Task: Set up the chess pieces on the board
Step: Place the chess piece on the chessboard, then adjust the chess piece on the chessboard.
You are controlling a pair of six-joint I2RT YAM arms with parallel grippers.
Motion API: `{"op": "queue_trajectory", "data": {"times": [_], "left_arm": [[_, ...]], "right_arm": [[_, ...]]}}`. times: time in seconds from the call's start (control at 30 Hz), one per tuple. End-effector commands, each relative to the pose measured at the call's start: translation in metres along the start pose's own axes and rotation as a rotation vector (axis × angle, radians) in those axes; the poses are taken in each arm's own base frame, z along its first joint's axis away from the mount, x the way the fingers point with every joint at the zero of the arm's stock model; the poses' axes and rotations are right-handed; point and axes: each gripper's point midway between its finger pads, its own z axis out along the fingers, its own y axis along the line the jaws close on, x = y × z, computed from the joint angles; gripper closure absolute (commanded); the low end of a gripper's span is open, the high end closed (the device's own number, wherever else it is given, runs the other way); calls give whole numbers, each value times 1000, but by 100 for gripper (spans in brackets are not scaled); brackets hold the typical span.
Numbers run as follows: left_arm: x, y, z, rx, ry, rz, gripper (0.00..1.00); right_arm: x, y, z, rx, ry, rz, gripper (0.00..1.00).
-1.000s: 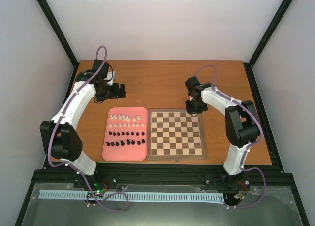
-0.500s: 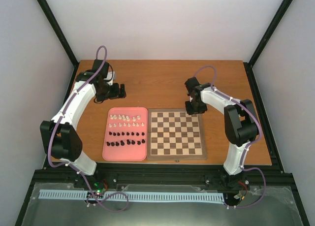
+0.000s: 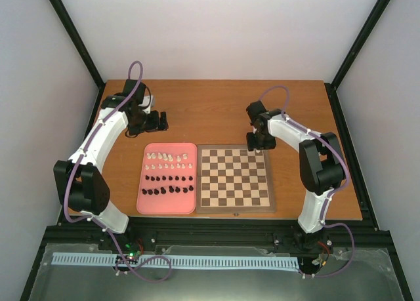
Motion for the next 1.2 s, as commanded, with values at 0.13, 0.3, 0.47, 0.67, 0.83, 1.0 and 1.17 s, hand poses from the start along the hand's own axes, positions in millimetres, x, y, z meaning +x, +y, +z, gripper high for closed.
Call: {"op": "queue_trajectory", "data": {"times": [0.13,0.3,0.47,0.67,0.83,1.0,1.17], "left_arm": [[-7,-4,-4,9,-16,17,0],[-6,-3,-4,5,-16,18,0],[-7,-3,-4,6,-17,18,0],[-7,-3,-3,8,-13,15,0],[-7,-4,-2,11,-10,14,0],[-6,-3,-1,10,-7,13,0],[-6,-3,0,9,-5,13,0]], "right_arm": [[-35,-14,-17,79,-88,62,40],[-33,-18,-10,97,-65,65,40],[-29,-20,-7,102,-52,59,40],[-20,-25,-5,113,-39,56,40],[-12,-27,-2,116,-22,54,40],[-10,-29,-1,120,-20,57,40],[-9,-29,-1,117,-16,59,40]]}}
